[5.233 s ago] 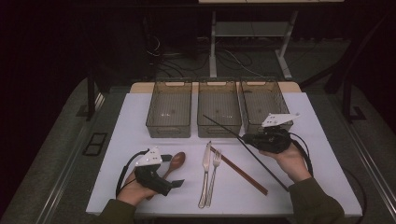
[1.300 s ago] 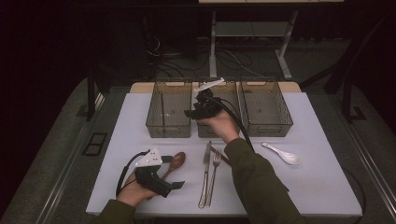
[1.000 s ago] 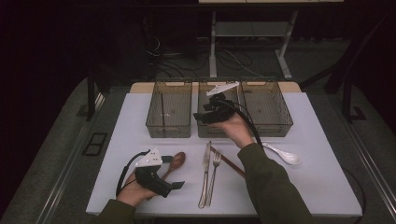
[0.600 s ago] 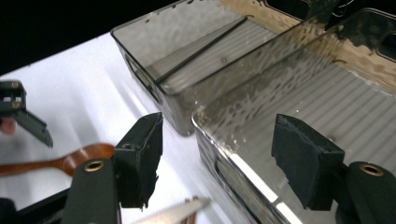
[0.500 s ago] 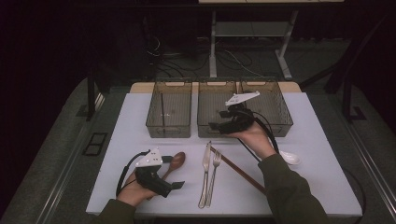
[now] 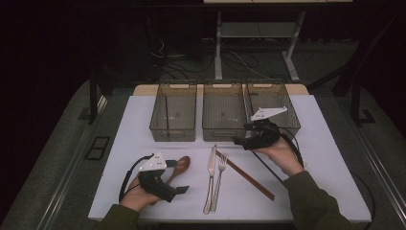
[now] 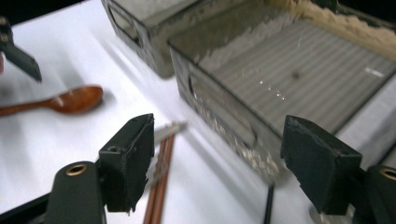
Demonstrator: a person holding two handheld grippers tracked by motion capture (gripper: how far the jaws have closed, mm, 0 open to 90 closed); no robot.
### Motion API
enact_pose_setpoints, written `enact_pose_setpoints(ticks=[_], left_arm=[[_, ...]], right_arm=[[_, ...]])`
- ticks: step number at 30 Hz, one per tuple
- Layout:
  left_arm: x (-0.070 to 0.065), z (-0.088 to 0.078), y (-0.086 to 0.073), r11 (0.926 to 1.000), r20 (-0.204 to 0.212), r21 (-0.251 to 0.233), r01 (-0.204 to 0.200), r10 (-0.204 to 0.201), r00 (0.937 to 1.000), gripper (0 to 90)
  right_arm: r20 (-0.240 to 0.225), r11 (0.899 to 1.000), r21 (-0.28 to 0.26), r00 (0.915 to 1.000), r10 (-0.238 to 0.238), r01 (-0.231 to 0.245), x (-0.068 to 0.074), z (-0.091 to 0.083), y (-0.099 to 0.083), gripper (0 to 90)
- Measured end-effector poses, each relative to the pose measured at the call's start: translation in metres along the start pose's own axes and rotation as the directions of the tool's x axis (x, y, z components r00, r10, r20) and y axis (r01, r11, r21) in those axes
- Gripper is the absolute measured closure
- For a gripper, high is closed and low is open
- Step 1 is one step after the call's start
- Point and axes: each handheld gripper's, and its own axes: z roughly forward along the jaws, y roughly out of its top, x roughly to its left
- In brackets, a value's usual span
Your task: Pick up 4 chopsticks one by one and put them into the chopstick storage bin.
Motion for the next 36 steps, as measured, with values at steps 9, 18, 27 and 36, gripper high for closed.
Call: enact_pose_setpoints(ticks=[9,18,27,36], left_arm=[[-0.001,0.000,0.000,1.0000,-0.005,0.003,-0.008,0.008,1.0000,0.0],[-0.002,0.000,0.000,0.9999,-0.008,0.006,-0.011,0.011,0.9999,0.0],[-0.002,0.000,0.000,0.9999,-0.011,0.008,-0.012,0.013,0.9999,0.0],[-0.002,0.000,0.000,0.9999,-0.014,0.011,-0.013,0.013,0.9998,0.0]], right_arm=[[0.022,0.999,0.031,0.9995,0.022,-0.023,-0.004,-0.023,-0.037,32.1],[0.054,0.998,0.036,0.9970,0.056,-0.058,-0.010,-0.053,-0.069,45.6],[0.052,0.993,0.076,0.9954,0.081,-0.085,-0.008,-0.068,-0.096,52.0],[0.075,0.990,0.111,0.9939,0.081,-0.090,-0.003,-0.081,-0.117,61.8]])
